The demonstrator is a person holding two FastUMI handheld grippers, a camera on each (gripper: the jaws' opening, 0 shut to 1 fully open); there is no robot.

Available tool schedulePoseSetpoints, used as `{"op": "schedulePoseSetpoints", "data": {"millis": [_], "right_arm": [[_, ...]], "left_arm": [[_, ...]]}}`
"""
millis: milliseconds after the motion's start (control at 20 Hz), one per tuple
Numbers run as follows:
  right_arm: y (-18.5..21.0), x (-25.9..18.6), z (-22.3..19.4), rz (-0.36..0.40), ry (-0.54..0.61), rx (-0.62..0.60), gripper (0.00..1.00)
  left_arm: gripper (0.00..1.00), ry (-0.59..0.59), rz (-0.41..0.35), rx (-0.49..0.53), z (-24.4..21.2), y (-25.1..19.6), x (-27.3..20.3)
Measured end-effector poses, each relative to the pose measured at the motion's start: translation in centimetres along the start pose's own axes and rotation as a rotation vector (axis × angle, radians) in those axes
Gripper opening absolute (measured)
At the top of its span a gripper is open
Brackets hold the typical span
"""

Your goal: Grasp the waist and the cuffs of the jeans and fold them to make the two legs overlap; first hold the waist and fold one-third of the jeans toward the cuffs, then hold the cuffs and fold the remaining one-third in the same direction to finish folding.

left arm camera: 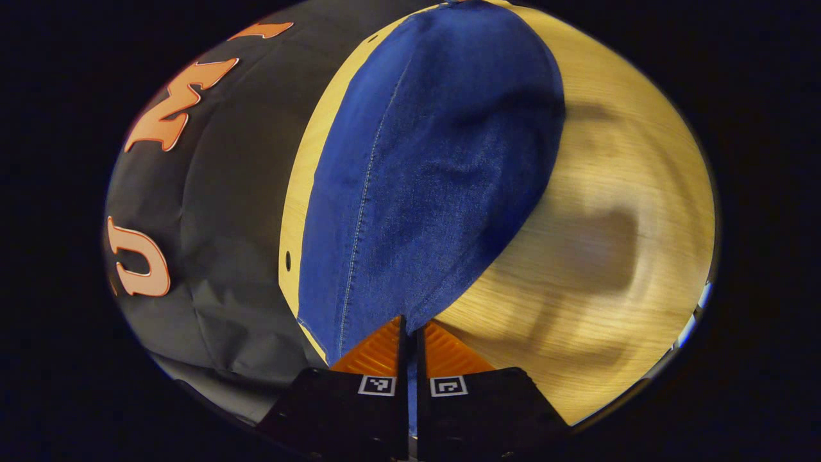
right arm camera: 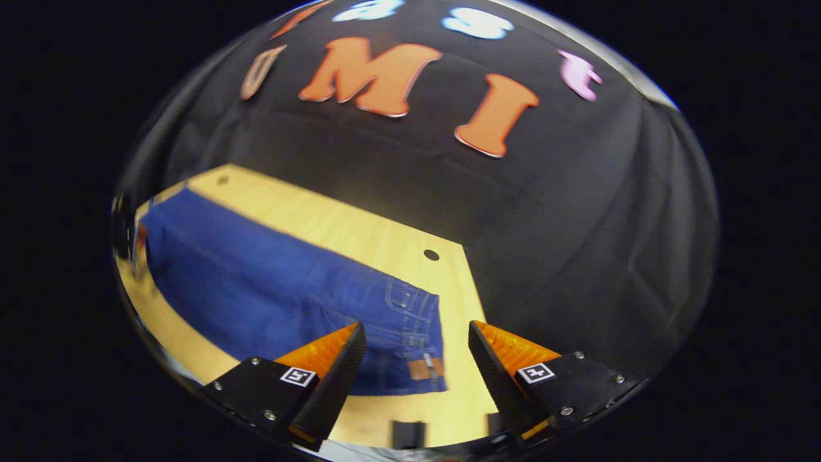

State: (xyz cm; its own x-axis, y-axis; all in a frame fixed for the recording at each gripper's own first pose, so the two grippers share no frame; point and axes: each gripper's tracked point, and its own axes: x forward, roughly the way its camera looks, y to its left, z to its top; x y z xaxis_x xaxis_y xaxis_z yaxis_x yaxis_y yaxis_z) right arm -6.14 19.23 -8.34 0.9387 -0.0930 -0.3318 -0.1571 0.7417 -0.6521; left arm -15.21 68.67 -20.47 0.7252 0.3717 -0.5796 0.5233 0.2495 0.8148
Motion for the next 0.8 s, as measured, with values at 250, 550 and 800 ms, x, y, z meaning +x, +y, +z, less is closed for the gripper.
{"op": "schedulePoseSetpoints", "data": {"millis": [250, 550, 800], "right_arm": [[4.2, 0.3, -7.2, 0.131, 0.052, -0.710, 0.98], [7.9, 2.8, -13.1, 0.278, 0.059, -1.099, 0.98], [8.5, 5.3, -13.4, 0.322, 0.061, -1.139, 0.96]], "left_arm": [[0.06, 0.008, 0.010, 0.024, 0.1, -0.1, 0.1], [0.06, 0.023, 0.019, 0.034, 0.1, -0.2, 0.4], [0.05, 0.028, 0.011, 0.023, 0.3, 0.0, 0.5]]}}
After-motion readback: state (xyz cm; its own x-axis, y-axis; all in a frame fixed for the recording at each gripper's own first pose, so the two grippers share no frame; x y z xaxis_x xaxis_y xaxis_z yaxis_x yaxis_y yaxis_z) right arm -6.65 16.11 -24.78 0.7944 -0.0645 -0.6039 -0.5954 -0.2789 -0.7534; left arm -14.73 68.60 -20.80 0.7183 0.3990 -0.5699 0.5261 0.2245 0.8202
